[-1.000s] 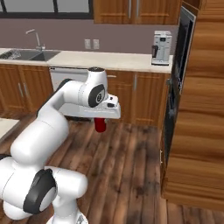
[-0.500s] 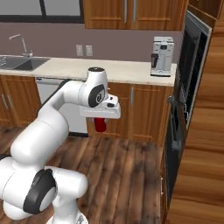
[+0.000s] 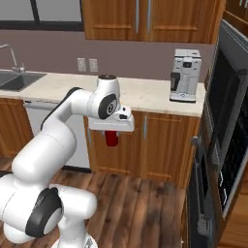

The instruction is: Four empty soda cans are scattered around the kitchen. Gather all the cans and cluster them next to the stove for recycling.

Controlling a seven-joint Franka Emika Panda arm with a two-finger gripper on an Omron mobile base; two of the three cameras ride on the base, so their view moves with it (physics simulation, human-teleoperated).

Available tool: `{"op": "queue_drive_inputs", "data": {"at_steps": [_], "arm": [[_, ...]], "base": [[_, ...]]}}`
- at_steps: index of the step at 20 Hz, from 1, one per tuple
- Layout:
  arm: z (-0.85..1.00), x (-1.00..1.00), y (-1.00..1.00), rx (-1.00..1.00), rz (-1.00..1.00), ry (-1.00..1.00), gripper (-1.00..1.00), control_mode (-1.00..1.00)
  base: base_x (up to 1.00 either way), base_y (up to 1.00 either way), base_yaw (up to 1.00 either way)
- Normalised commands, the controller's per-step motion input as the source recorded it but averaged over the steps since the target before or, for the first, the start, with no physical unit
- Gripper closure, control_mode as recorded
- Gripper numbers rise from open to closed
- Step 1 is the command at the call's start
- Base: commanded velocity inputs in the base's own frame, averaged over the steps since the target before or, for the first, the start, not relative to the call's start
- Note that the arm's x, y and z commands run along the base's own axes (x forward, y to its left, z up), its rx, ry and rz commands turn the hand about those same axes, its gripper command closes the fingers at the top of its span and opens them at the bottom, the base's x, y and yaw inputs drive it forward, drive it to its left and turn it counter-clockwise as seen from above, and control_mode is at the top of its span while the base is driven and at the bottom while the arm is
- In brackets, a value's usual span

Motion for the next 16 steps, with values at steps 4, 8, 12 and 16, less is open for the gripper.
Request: {"op": "queue_drive_inputs", "data": {"at_steps": [4, 8, 12, 16], "arm": [[0.0, 0.0, 0.0, 0.0, 0.0, 0.0, 1.0, 1.0], [0.0, 0.0, 0.0, 0.0, 0.0, 0.0, 1.0, 1.0], [0.0, 0.0, 0.0, 0.0, 0.0, 0.0, 1.0, 1.0], [0.0, 0.0, 0.0, 0.0, 0.0, 0.0, 1.0, 1.0]], "base": [[1.0, 0.0, 0.35], [1.0, 0.06, 0.5], [0.85, 0.13, 0.6], [0.72, 0.09, 0.66]]}}
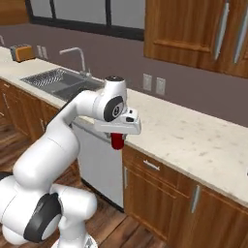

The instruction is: Four empty soda cans are scattered around the kitchen. Gather all the cans and cluster them next to the stove for recycling.

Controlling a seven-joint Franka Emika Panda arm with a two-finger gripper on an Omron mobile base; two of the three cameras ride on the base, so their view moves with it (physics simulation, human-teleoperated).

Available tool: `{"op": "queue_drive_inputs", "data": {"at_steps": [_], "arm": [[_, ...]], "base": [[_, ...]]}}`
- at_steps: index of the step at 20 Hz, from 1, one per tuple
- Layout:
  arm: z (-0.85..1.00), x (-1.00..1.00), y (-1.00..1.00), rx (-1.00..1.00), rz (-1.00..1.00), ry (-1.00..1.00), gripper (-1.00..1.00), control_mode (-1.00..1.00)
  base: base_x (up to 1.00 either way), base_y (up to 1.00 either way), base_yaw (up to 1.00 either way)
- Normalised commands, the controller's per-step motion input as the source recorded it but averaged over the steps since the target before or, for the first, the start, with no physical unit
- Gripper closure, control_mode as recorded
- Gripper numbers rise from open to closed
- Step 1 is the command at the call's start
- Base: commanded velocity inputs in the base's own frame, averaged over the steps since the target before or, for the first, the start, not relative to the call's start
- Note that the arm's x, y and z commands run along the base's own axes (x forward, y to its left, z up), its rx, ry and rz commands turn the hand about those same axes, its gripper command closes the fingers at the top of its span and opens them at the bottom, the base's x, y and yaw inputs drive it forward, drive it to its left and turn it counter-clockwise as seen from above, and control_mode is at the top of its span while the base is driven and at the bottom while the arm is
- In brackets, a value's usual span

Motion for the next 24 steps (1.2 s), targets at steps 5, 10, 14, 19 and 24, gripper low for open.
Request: {"op": "queue_drive_inputs", "data": {"at_steps": [5, 10, 14, 19, 24], "arm": [[0.0, 0.0, 0.0, 0.0, 0.0, 0.0, 1.0, 1.0], [0.0, 0.0, 0.0, 0.0, 0.0, 0.0, 1.0, 1.0], [0.0, 0.0, 0.0, 0.0, 0.0, 0.0, 1.0, 1.0], [0.0, 0.0, 0.0, 0.0, 0.0, 0.0, 1.0, 1.0], [0.0, 0.0, 0.0, 0.0, 0.0, 0.0, 1.0, 1.0]], "base": [[0.51, 0.19, 0.71], [0.2, 0.56, 0.7], [0.35, 0.24, 0.74], [0.83, 0.0, 0.71], [1.0, -0.07, 0.57]]}}
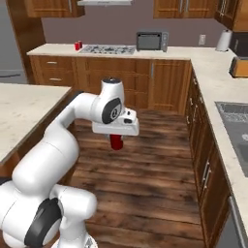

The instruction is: Four empty soda cans are scattered around the kitchen. Gather all the cans and cluster them next to the stove for recycling.

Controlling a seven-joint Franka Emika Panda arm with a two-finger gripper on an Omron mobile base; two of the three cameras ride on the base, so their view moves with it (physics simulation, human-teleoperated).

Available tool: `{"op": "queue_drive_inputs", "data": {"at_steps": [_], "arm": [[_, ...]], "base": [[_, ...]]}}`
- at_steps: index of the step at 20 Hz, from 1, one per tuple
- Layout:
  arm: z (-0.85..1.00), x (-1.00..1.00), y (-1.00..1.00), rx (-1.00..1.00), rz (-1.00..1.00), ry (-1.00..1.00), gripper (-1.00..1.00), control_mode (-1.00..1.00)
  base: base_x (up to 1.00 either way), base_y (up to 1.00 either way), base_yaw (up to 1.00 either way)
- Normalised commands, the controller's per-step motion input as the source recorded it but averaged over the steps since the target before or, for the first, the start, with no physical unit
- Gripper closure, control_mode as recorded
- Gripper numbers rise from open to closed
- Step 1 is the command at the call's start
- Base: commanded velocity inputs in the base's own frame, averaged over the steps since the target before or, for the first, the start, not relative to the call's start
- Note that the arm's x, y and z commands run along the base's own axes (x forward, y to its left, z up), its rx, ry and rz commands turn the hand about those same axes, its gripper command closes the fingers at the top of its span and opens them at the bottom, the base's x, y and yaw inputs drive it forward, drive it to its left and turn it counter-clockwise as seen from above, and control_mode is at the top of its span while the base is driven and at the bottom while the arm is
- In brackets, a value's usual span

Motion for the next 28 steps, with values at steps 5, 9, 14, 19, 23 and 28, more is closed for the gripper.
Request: {"op": "queue_drive_inputs", "data": {"at_steps": [5, 9, 14, 19, 23, 28], "arm": [[0.0, 0.0, 0.0, 0.0, 0.0, 0.0, 1.0, 1.0], [0.0, 0.0, 0.0, 0.0, 0.0, 0.0, 1.0, 1.0], [0.0, 0.0, 0.0, 0.0, 0.0, 0.0, 1.0, 1.0], [0.0, 0.0, 0.0, 0.0, 0.0, 0.0, 1.0, 1.0], [0.0, 0.0, 0.0, 0.0, 0.0, 0.0, 1.0, 1.0], [0.0, 0.0, 0.0, 0.0, 0.0, 0.0, 1.0, 1.0]], "base": [[1.0, -0.24, 0.24], [1.0, -0.33, 0.1], [1.0, -0.36, 0.08], [1.0, -0.43, 0.08], [1.0, -0.39, 0.1], [1.0, -0.34, 0.11]]}}
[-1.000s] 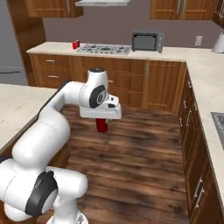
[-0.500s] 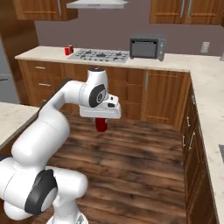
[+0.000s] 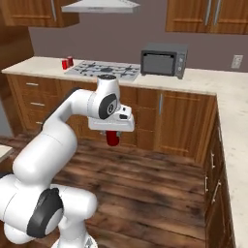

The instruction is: Four empty soda cans are scattered around the kitchen. Gather all the cans and cluster them next to the stove for recycling.

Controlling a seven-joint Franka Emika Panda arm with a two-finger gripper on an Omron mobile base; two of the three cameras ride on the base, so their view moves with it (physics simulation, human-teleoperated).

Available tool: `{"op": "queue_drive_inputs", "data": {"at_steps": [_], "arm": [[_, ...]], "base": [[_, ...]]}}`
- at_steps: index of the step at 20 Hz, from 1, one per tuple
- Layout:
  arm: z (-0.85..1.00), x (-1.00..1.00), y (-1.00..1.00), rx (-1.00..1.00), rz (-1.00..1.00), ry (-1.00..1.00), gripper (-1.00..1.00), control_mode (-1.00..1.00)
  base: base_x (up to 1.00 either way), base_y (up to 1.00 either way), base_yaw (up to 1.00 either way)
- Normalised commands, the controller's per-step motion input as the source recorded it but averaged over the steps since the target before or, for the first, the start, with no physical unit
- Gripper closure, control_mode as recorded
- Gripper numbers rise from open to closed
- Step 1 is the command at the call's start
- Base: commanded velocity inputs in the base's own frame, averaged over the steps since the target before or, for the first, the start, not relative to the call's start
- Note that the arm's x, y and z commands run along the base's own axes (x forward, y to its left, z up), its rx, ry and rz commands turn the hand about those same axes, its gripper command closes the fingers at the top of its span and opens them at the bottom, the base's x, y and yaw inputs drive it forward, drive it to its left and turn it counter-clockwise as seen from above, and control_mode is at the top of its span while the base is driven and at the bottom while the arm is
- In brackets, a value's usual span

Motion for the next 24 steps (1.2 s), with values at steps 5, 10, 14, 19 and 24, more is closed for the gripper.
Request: {"op": "queue_drive_inputs", "data": {"at_steps": [5, 10, 14, 19, 24], "arm": [[0.0, 0.0, 0.0, 0.0, 0.0, 0.0, 1.0, 1.0], [0.0, 0.0, 0.0, 0.0, 0.0, 0.0, 1.0, 1.0], [0.0, 0.0, 0.0, 0.0, 0.0, 0.0, 1.0, 1.0], [0.0, 0.0, 0.0, 0.0, 0.0, 0.0, 1.0, 1.0], [0.0, 0.0, 0.0, 0.0, 0.0, 0.0, 1.0, 1.0]], "base": [[1.0, -0.27, 0.1], [1.0, -0.16, 0.1], [1.0, -0.08, 0.08], [1.0, -0.01, 0.08], [1.0, 0.0, 0.06]]}}
